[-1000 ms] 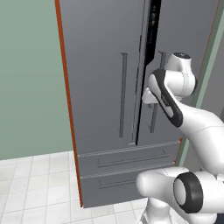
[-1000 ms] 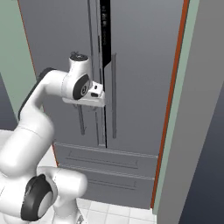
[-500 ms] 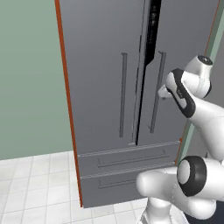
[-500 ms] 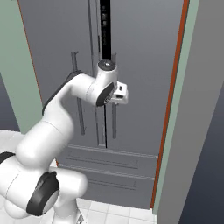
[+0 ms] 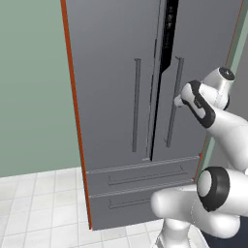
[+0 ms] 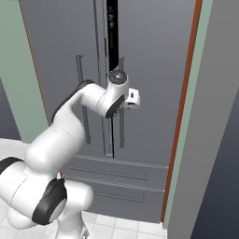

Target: Open the fridge, remove the banana, broccoli, and fish, and place them on any counter.

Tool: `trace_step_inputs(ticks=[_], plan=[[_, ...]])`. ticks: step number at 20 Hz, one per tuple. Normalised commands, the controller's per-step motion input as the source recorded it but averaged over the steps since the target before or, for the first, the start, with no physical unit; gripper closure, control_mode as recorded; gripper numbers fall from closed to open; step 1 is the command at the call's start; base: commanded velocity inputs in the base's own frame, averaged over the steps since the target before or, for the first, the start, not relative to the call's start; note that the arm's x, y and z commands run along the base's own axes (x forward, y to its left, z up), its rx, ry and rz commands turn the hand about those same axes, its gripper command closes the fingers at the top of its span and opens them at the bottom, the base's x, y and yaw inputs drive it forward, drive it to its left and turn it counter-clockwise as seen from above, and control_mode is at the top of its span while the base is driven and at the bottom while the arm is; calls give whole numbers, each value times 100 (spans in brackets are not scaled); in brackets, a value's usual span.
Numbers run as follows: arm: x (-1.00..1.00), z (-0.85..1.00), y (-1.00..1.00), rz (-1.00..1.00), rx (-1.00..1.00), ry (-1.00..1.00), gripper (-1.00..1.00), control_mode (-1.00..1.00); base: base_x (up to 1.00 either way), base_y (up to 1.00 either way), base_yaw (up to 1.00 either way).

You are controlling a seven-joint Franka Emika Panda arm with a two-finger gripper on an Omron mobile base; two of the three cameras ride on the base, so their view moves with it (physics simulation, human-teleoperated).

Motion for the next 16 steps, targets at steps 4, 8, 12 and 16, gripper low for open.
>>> trace_step_inputs(ticks=[4, 8, 12, 16], plan=[[68, 0, 16, 0, 0, 0, -100, -100, 0, 0, 0], [68, 0, 0, 0, 1, 0, -100, -100, 0, 0, 0], [43, -1, -1, 0, 1, 0, -100, -100, 0, 0, 0], [28, -14, -5, 0, 1, -4, -100, -100, 0, 0, 0]])
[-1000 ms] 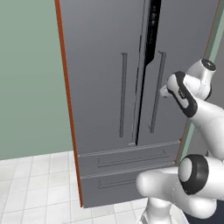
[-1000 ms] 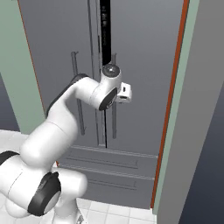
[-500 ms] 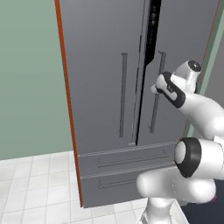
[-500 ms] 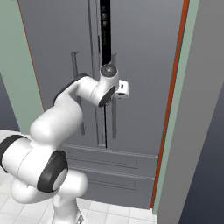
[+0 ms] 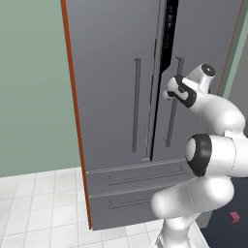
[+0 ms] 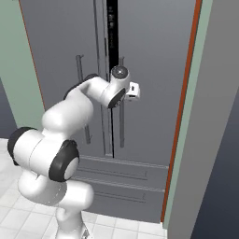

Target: Open the fridge, remove the banana, broccoli, and fish, and place them on any counter.

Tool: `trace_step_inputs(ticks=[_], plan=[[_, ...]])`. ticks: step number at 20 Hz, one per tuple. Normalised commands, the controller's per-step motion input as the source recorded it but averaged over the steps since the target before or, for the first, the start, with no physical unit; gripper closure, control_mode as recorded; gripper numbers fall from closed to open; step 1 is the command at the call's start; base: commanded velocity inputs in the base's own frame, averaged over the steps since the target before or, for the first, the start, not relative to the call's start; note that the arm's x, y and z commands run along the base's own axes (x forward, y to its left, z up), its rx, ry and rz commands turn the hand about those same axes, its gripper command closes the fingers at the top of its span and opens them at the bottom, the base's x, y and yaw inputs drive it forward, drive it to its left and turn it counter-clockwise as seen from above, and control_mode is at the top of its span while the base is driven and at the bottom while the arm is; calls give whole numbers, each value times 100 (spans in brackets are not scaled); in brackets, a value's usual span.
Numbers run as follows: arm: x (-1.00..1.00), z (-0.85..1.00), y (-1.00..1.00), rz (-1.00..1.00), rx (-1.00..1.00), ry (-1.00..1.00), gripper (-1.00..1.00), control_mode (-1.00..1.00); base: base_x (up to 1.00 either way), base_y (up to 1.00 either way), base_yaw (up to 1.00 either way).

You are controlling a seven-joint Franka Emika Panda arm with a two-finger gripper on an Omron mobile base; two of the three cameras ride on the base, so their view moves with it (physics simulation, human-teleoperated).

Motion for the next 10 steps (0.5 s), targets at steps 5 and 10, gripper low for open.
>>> trace_step_inputs(ticks=[5, 10], plan=[[16, -22, -7, 0, 3, -18, -100, -100, 0, 0, 0], [27, -27, -5, 0, 4, -18, -100, -100, 0, 0, 0]])
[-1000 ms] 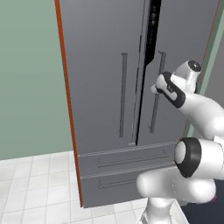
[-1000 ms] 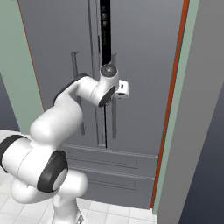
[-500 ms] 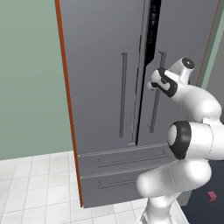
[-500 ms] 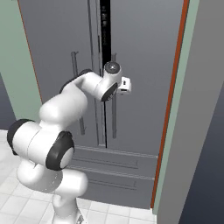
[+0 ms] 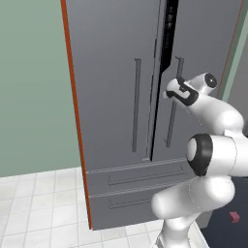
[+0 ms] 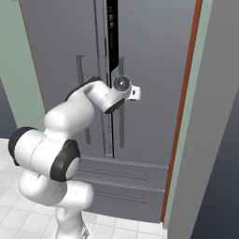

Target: Open the fridge, remove the banana, broccoli, and fish, and place them on any counter.

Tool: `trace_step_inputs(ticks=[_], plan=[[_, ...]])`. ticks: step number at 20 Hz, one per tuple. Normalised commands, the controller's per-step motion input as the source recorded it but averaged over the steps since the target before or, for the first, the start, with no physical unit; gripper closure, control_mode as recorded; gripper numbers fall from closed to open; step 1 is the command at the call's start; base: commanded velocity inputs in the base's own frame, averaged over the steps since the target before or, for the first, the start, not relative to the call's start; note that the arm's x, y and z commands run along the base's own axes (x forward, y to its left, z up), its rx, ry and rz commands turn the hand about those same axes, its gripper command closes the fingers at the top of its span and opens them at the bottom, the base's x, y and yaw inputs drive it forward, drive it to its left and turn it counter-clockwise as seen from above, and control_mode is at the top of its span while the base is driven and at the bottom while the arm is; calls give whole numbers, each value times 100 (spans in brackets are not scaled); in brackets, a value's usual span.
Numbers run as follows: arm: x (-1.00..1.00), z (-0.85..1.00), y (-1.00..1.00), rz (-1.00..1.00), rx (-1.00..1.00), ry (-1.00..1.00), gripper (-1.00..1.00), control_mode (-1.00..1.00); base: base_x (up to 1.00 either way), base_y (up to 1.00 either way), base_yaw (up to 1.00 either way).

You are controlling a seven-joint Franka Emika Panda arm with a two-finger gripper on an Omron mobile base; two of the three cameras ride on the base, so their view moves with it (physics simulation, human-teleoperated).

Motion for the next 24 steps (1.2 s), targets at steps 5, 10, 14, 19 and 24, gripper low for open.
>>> trace_step_inputs(ticks=[5, 10, 14, 19, 24], plan=[[30, -17, 0, 0, 1, -6, 100, -100, 0, 0, 0], [1, 2, -18, 0, 1, 0, 100, -100, 0, 0, 0], [-51, 22, -47, 0, 4, -4, 100, -100, 0, 0, 0], [-98, 25, -62, -2, 9, -16, 100, -100, 0, 0, 0], [-100, 24, -70, -1, 16, -21, 100, -100, 0, 0, 0]])
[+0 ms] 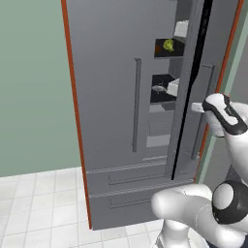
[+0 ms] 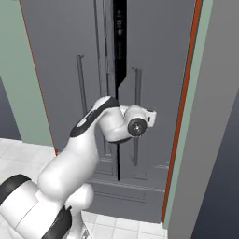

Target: Open the fridge, remove the banana, broccoli, and fish, and place them on any counter.

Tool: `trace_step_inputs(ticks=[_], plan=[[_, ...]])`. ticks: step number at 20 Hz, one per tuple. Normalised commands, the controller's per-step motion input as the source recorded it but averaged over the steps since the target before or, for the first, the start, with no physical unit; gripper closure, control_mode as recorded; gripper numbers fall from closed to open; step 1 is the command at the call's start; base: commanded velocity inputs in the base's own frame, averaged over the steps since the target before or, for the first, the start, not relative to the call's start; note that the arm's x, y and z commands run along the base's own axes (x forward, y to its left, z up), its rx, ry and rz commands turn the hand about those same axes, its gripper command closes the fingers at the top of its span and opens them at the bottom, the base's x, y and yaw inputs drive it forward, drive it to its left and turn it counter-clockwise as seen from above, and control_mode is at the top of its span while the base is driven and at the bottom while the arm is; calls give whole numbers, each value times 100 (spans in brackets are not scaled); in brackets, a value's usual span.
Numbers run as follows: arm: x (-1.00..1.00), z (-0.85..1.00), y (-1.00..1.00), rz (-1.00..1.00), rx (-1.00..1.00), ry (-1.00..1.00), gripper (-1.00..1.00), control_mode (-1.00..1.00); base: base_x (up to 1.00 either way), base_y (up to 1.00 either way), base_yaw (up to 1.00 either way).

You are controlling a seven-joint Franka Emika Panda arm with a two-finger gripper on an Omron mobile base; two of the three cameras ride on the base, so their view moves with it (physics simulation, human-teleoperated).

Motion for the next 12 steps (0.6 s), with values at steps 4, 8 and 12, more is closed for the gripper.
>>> trace_step_inputs(ticks=[4, 8, 12], plan=[[-100, 29, -64, -1, 17, -19, 100, -100, 0, 0, 0], [-100, 29, -57, -1, 16, -14, 100, -100, 0, 0, 0], [-100, 18, 0, -4, 4, -4, -100, -100, 0, 0, 0]])
